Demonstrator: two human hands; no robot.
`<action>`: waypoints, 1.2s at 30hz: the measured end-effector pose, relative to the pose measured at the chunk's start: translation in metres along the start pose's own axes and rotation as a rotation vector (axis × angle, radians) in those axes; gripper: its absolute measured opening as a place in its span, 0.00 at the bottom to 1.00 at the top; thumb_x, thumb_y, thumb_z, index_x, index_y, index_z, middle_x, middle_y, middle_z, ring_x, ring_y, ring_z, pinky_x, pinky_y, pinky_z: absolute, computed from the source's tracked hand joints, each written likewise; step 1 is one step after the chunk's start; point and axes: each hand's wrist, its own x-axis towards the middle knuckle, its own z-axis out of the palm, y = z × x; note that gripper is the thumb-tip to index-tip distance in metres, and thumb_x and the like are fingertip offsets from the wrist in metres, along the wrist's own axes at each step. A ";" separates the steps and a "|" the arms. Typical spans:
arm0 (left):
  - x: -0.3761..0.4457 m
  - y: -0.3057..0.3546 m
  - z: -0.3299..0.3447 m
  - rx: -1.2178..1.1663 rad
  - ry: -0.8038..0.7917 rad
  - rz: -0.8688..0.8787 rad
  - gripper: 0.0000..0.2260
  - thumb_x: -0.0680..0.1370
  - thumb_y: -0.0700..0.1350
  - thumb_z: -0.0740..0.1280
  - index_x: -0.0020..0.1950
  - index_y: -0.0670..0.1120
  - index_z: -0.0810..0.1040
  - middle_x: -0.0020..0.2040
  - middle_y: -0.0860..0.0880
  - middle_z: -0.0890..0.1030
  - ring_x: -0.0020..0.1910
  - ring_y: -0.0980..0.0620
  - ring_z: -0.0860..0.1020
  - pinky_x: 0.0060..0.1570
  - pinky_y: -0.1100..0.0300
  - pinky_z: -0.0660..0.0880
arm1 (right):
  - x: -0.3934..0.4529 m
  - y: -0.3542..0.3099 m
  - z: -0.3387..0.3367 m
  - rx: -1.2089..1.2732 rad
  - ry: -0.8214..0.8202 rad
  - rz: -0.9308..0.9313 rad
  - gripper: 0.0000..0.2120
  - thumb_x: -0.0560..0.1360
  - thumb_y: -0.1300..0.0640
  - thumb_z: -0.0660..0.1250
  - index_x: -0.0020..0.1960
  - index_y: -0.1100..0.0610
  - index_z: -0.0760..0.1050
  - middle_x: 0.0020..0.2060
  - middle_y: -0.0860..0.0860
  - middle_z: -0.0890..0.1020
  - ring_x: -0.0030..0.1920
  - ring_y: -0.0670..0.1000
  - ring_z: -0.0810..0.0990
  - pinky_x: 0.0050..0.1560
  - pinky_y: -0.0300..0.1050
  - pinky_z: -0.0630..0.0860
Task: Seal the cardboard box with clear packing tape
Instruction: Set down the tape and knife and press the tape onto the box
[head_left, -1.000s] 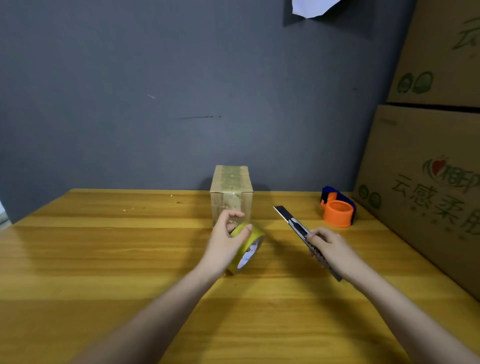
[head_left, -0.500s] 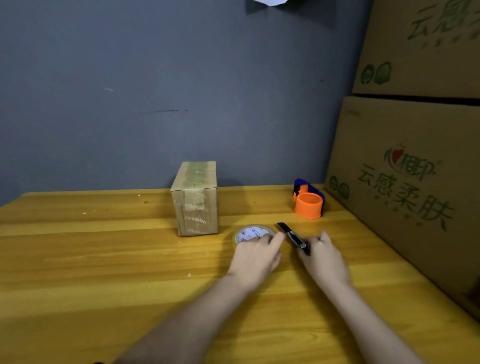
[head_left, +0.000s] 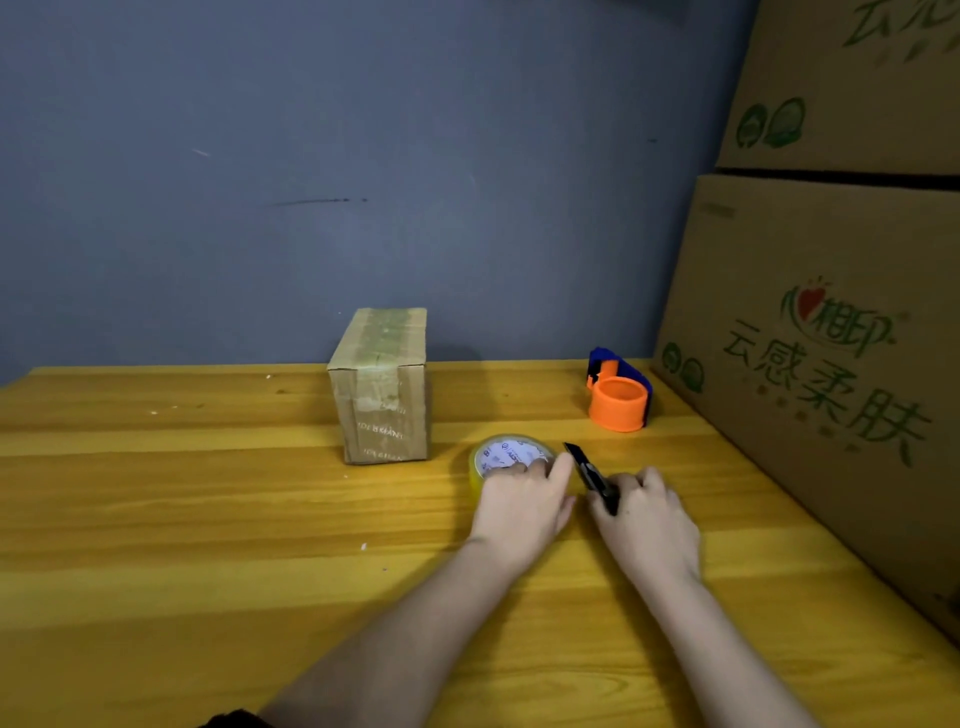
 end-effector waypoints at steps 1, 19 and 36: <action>-0.001 0.000 0.000 -0.011 0.009 0.003 0.18 0.63 0.59 0.73 0.45 0.50 0.74 0.28 0.51 0.78 0.22 0.52 0.77 0.22 0.66 0.60 | 0.000 0.000 0.000 0.010 -0.010 0.003 0.20 0.76 0.43 0.60 0.62 0.52 0.74 0.58 0.55 0.74 0.60 0.58 0.74 0.54 0.49 0.73; -0.037 -0.169 -0.069 -0.239 0.170 -0.311 0.22 0.74 0.51 0.55 0.67 0.49 0.69 0.68 0.50 0.72 0.70 0.52 0.66 0.73 0.53 0.52 | -0.012 -0.166 -0.028 1.139 -0.542 -0.123 0.07 0.78 0.54 0.63 0.49 0.57 0.75 0.31 0.51 0.79 0.25 0.46 0.74 0.21 0.34 0.64; -0.006 -0.221 -0.066 -0.618 -0.237 -0.363 0.22 0.78 0.46 0.50 0.72 0.53 0.65 0.75 0.53 0.64 0.76 0.53 0.56 0.75 0.50 0.53 | -0.011 -0.223 -0.005 1.449 -0.390 0.190 0.11 0.76 0.54 0.66 0.35 0.54 0.75 0.24 0.44 0.71 0.26 0.44 0.64 0.24 0.34 0.59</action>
